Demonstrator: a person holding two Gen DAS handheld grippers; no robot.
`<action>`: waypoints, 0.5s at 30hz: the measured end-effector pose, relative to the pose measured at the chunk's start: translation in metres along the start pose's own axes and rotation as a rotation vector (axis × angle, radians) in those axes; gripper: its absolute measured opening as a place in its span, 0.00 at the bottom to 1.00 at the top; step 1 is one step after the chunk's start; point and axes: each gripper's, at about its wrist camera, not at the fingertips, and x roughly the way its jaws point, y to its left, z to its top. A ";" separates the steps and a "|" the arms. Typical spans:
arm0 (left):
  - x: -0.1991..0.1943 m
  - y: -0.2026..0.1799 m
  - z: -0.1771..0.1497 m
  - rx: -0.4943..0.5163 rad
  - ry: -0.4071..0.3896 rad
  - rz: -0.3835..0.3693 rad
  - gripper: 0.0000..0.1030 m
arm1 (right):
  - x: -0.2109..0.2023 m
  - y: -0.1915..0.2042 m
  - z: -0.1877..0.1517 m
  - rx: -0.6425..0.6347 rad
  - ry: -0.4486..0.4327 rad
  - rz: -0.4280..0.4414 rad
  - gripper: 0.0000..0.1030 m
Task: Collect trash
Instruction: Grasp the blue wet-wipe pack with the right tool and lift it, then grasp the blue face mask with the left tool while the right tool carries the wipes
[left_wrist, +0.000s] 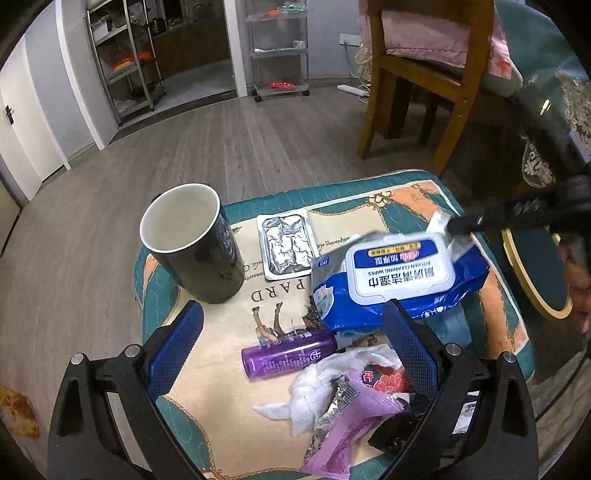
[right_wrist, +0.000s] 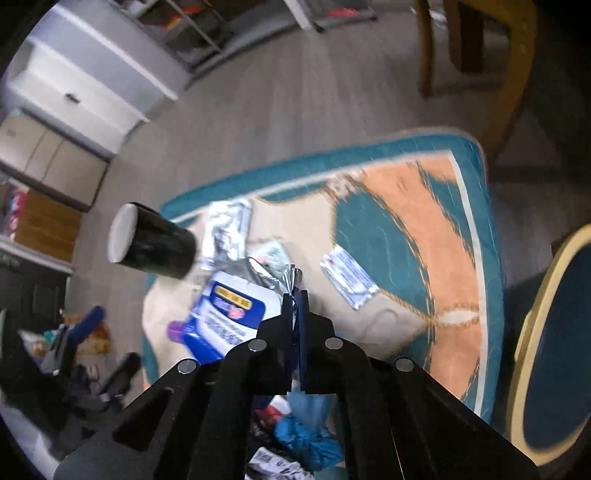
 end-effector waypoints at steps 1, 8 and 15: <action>0.000 0.000 0.000 0.000 0.003 0.001 0.93 | -0.009 0.005 0.001 -0.021 -0.026 0.010 0.03; 0.002 -0.005 0.000 -0.012 0.010 -0.027 0.93 | -0.065 0.016 0.012 -0.053 -0.203 0.113 0.03; 0.012 -0.035 0.001 0.030 0.025 -0.060 0.93 | -0.100 -0.008 0.020 -0.003 -0.340 0.036 0.03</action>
